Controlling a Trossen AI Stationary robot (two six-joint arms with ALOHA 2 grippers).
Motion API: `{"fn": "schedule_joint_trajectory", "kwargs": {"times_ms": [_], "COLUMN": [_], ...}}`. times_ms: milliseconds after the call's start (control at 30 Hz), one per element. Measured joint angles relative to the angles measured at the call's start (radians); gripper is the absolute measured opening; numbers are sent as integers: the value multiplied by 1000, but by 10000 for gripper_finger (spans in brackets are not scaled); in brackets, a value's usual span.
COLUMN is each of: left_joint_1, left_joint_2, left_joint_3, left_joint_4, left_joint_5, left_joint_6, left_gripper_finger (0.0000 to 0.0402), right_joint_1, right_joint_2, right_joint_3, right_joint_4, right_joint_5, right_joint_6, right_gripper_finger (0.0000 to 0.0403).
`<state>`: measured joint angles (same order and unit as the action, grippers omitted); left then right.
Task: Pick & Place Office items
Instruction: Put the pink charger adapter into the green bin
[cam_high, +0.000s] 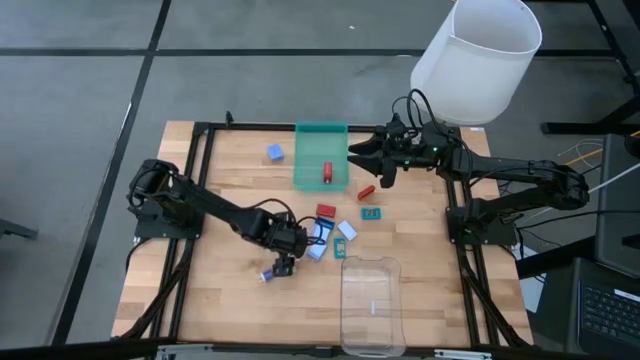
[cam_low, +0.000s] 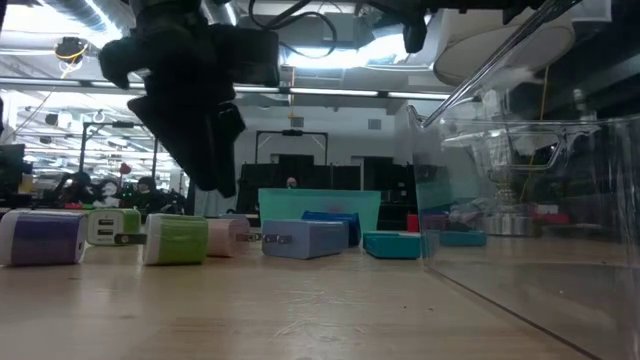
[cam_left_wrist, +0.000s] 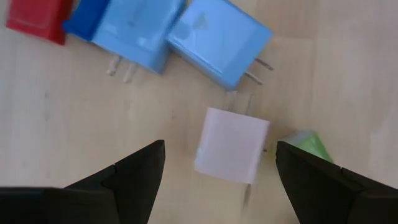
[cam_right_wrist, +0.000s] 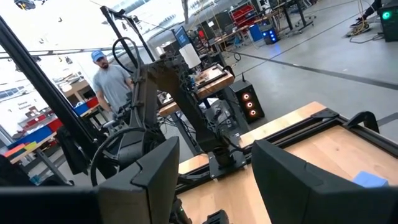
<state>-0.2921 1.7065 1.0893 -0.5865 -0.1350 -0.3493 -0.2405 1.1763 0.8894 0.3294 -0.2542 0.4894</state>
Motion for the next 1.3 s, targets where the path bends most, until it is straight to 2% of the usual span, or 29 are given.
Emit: {"fn": "schedule_joint_trajectory", "kwargs": {"times_ms": [200, 533, 733, 900, 1100, 1200, 1300], "left_joint_1": [-3, -4, 7, 30, 77, 101, 127], "left_joint_2": [20, 123, 157, 152, 142, 128, 92], "left_joint_3": [0, 0, 5, 1, -2, -3, -2], "left_joint_4": [2, 15, 22, 37, 51, 128, 172], "left_joint_5": [22, 30, 22, 23, 71, 116, 150], "left_joint_6": [-3, -5, -74, -149, -211, -214, -214], "left_gripper_finger": [299, 299, 285, 218, 80, 17, 7], "right_joint_1": [0, 0, 0, 0, 0, 0, 0], "right_joint_2": [0, 0, 0, 0, 0, 0, 0], "right_joint_3": [0, 0, 0, 0, 0, 0, 0], "right_joint_4": [0, -3, -4, -6, -4, -3, 0], "right_joint_5": [4, 11, 18, 22, 22, 22, 22], "right_joint_6": [-3, -10, -15, -27, -28, -29, -29], "right_gripper_finger": [201, 201, 201, 201, 201, 201, 201]}}
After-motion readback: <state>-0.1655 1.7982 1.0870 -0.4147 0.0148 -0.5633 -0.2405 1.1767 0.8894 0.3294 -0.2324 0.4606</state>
